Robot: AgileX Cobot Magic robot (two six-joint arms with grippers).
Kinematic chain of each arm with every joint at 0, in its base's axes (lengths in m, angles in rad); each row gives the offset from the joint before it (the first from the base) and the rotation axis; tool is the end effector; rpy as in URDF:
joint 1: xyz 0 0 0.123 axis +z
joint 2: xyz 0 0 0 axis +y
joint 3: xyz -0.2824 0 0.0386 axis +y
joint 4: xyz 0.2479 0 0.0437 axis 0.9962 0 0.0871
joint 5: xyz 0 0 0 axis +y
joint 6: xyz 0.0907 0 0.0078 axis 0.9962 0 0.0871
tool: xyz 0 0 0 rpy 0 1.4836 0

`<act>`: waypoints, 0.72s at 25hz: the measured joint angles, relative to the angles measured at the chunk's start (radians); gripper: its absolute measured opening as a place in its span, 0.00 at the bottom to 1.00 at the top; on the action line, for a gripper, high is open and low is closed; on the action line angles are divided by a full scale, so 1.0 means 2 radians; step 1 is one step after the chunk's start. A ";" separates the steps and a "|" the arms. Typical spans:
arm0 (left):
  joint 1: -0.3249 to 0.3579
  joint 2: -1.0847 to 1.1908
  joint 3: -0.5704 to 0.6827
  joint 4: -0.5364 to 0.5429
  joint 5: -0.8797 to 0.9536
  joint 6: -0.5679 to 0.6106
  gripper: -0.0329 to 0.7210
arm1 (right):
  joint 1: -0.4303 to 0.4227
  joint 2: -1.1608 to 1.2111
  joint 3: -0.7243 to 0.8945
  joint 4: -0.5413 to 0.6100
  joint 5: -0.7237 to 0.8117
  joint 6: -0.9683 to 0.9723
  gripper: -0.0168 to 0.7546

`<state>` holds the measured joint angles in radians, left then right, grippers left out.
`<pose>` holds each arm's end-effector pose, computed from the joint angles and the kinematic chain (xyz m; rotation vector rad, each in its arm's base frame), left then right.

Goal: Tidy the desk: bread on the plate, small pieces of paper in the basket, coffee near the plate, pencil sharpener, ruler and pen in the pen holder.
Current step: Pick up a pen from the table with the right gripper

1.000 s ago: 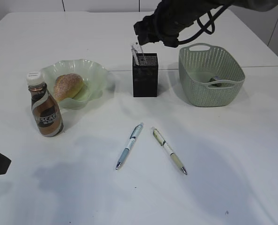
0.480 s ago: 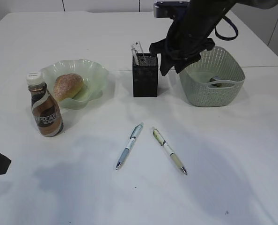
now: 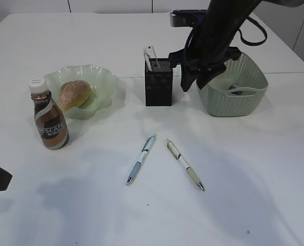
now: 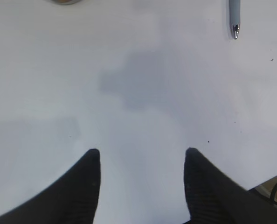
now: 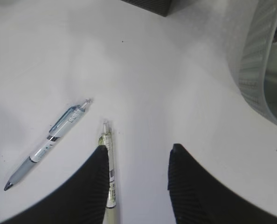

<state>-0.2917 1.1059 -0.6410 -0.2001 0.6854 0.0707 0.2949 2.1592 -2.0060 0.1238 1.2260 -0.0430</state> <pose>0.1822 -0.0667 0.2421 0.3164 2.6226 -0.2948 0.4423 0.1454 0.2549 -0.4468 2.8371 0.2252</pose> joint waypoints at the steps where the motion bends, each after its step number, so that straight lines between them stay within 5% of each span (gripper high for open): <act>1: 0.000 0.000 0.000 0.000 0.000 0.000 0.58 | 0.000 0.000 0.000 0.000 0.000 0.000 0.46; 18: 0.000 0.000 0.000 -0.001 0.003 0.000 0.58 | 0.040 -0.013 0.045 -0.013 0.000 0.000 0.46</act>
<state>-0.2917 1.1059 -0.6410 -0.2020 0.6912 0.0707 0.3741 2.1323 -1.9157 0.0983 1.2266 -0.0430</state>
